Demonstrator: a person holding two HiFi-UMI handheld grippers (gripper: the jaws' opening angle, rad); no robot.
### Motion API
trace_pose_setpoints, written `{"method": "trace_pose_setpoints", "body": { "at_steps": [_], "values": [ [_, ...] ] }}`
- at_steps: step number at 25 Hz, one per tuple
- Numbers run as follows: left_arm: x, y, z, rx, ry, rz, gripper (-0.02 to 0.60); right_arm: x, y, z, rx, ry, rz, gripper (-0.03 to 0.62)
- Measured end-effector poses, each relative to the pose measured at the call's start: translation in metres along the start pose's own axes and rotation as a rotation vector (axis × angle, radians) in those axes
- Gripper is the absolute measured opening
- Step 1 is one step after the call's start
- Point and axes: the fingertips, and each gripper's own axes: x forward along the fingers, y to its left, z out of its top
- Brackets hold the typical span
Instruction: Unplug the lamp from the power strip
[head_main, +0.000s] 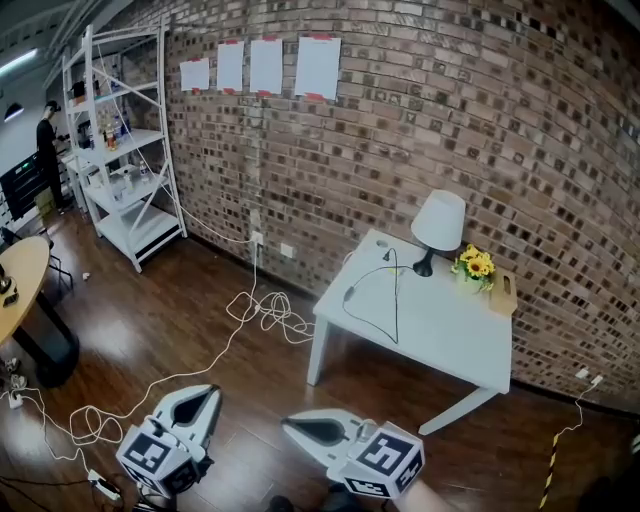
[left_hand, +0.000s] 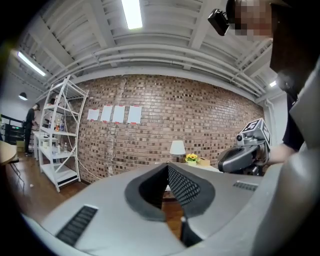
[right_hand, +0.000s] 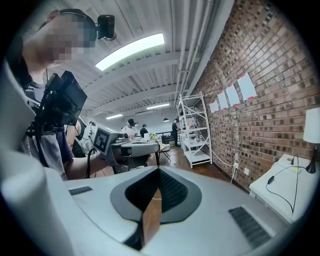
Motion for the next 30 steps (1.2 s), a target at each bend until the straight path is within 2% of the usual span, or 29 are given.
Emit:
{"method": "trace_pose_setpoints", "body": {
  "at_steps": [6,13,20,24,28,30],
  "values": [
    [0.039,-0.003,0.006,0.015,0.013,-0.002,0.002,-0.016,-0.042,0.003,0.014,-0.016,-0.019,-0.005],
    [0.105,-0.012,0.02,0.035,0.041,0.01,0.002,-0.043,-0.116,0.0,0.042,-0.044,-0.019,-0.005],
    [0.173,-0.036,0.029,0.064,0.071,0.014,0.002,-0.067,-0.177,0.005,0.06,-0.071,0.022,-0.005],
    [0.204,-0.046,0.033,0.072,0.083,0.022,0.002,-0.074,-0.202,0.007,0.068,-0.081,0.05,-0.005],
    [0.228,-0.053,0.034,0.066,0.097,0.022,0.002,-0.078,-0.216,0.016,0.01,-0.072,0.065,-0.005],
    [0.236,-0.051,0.031,0.096,0.098,0.016,0.002,-0.083,-0.223,0.017,0.013,-0.076,0.066,-0.005]
  ]
}}
